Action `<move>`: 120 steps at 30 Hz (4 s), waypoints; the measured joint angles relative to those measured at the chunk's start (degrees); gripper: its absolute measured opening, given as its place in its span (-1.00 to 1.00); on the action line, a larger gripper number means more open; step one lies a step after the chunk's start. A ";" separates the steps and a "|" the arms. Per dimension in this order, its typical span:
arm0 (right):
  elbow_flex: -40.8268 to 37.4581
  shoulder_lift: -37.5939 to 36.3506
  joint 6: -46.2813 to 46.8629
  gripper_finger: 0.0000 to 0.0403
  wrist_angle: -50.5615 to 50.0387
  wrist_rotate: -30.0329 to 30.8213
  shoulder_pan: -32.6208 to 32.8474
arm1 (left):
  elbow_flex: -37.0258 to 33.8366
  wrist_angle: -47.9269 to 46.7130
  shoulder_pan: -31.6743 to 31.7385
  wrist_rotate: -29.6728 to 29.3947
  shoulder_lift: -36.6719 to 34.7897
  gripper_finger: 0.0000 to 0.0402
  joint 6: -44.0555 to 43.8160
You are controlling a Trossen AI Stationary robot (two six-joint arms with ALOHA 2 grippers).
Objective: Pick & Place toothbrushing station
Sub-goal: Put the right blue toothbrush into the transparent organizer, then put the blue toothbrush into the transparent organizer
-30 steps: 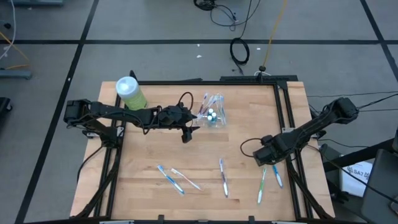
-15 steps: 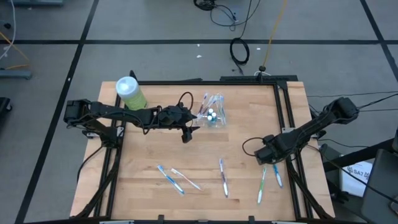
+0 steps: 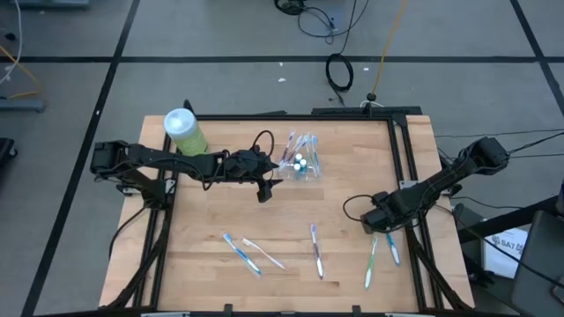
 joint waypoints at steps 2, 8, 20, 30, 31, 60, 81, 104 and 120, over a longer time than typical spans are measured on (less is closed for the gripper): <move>0.00 0.02 -0.04 -0.69 0.39 0.03 0.00 | 0.00 -0.02 0.00 0.00 0.00 0.25 0.02; -0.04 0.02 0.19 -0.94 2.45 -0.04 0.00 | -0.02 -0.02 -0.01 0.00 0.00 0.25 0.02; 7.01 0.22 -6.82 -0.94 5.57 15.99 -0.18 | -0.04 -0.07 -0.02 0.00 0.01 0.25 -0.01; 8.35 -3.17 -32.50 -0.94 31.57 32.46 -4.08 | -0.07 -0.32 -0.02 -0.04 0.02 0.25 -0.05; 8.36 -3.61 -36.65 -0.94 35.34 33.64 -4.83 | -0.07 -0.31 -0.02 -0.04 0.02 0.25 -0.05; 7.38 0.38 -97.28 -0.94 89.03 38.76 -30.41 | -0.07 -0.27 -0.02 -0.04 0.02 0.25 0.00; 6.78 13.68 -88.63 -0.93 87.25 38.96 -31.30 | -0.07 -0.35 -0.01 -0.07 0.02 0.25 1.08; 6.82 13.70 -85.74 -0.54 84.75 39.25 -31.28 | -0.06 -0.65 0.00 -0.07 0.02 0.25 0.68; 6.80 3.32 -92.06 -0.37 77.72 41.79 -28.08 | -0.04 -2.58 -1.06 -0.02 0.02 0.25 -3.43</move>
